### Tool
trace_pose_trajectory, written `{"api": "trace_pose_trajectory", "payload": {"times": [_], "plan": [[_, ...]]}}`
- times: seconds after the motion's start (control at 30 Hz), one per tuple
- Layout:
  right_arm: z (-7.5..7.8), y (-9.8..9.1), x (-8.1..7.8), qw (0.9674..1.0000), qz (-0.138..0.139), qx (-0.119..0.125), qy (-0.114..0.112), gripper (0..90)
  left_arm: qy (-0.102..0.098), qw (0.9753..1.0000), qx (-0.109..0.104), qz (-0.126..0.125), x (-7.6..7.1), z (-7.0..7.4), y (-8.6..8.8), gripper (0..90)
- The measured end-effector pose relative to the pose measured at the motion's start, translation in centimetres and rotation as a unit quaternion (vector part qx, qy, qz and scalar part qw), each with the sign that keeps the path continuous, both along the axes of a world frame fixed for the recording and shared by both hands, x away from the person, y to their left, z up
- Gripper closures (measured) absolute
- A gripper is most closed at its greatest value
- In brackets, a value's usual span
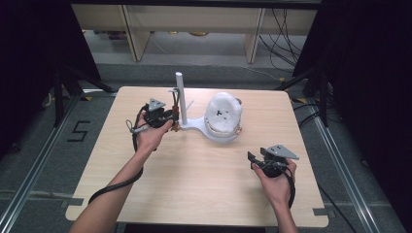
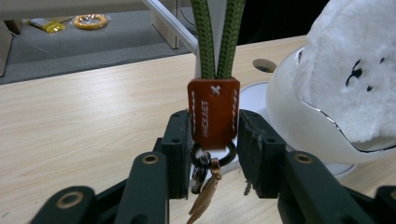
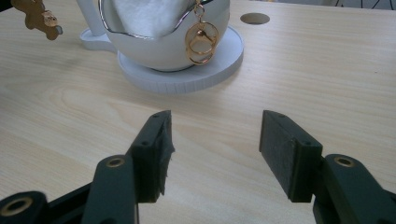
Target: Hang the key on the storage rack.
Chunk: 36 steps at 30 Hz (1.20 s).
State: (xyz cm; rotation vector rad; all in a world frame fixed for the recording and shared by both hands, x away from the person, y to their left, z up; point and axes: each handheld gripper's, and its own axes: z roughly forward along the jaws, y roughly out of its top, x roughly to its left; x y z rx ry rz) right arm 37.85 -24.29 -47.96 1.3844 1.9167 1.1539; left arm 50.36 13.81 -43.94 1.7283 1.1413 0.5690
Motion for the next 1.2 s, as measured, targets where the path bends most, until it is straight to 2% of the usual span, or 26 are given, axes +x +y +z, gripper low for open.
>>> {"api": "trace_pose_trajectory", "payload": {"times": [0.23,0.27,0.47,0.73,0.8,0.83,0.87,0.93,1.0,1.03,1.07,1.2], "plan": [[0.0,0.1,-0.1,0.9999,-0.009,0.011,0.006,44.8,-0.001,0.9999,0.01,-0.004,-0.3,0.0,0.2,52.2],[-0.1,-0.1,0.1,1.0,0.0,0.006,-0.006,44.8,-0.001,0.9999,0.012,-0.004,-0.4,0.0,0.2,50.3],[0.0,0.0,0.0,1.0,-0.002,0.003,0.0,44.9,-0.007,0.9997,0.025,-0.001,-1.3,0.2,1.3,41.4],[-0.2,0.0,0.2,1.0,0.0,0.007,-0.003,44.9,-0.011,0.9993,0.035,-0.003,-3.2,0.3,3.1,38.7],[-0.1,0.0,0.1,1.0,-0.001,0.001,0.003,44.9,-0.011,0.9993,0.035,-0.004,-3.7,0.2,3.7,37.9],[-0.3,0.0,0.2,1.0,0.001,0.003,-0.007,44.9,-0.012,0.9993,0.034,-0.003,-4.0,0.2,3.9,37.4],[-0.3,0.0,0.2,1.0,0.003,0.004,-0.008,44.9,-0.013,0.9993,0.034,-0.004,-4.2,0.1,4.1,37.1],[-0.3,0.1,0.2,1.0,0.004,0.008,-0.005,44.9,-0.012,0.9993,0.035,-0.006,-4.7,0.0,4.5,36.8],[-0.3,0.1,0.2,1.0,0.004,0.007,-0.005,44.9,-0.02,0.9993,0.033,-0.002,-5.2,-0.1,5.0,36.8],[-0.2,0.5,-0.1,0.9996,-0.013,0.023,0.01,44.9,-0.019,0.9992,0.034,0.0,-5.5,-0.1,5.2,37.2],[-0.2,0.3,0.0,0.9998,-0.01,0.013,0.01,44.9,-0.019,0.9992,0.034,-0.001,-5.7,-0.2,5.5,37.8],[-0.2,0.4,0.0,0.9998,-0.009,0.015,0.012,45.0,-0.013,0.9993,0.034,0.0,-6.6,-0.7,6.3,39.2]]}}
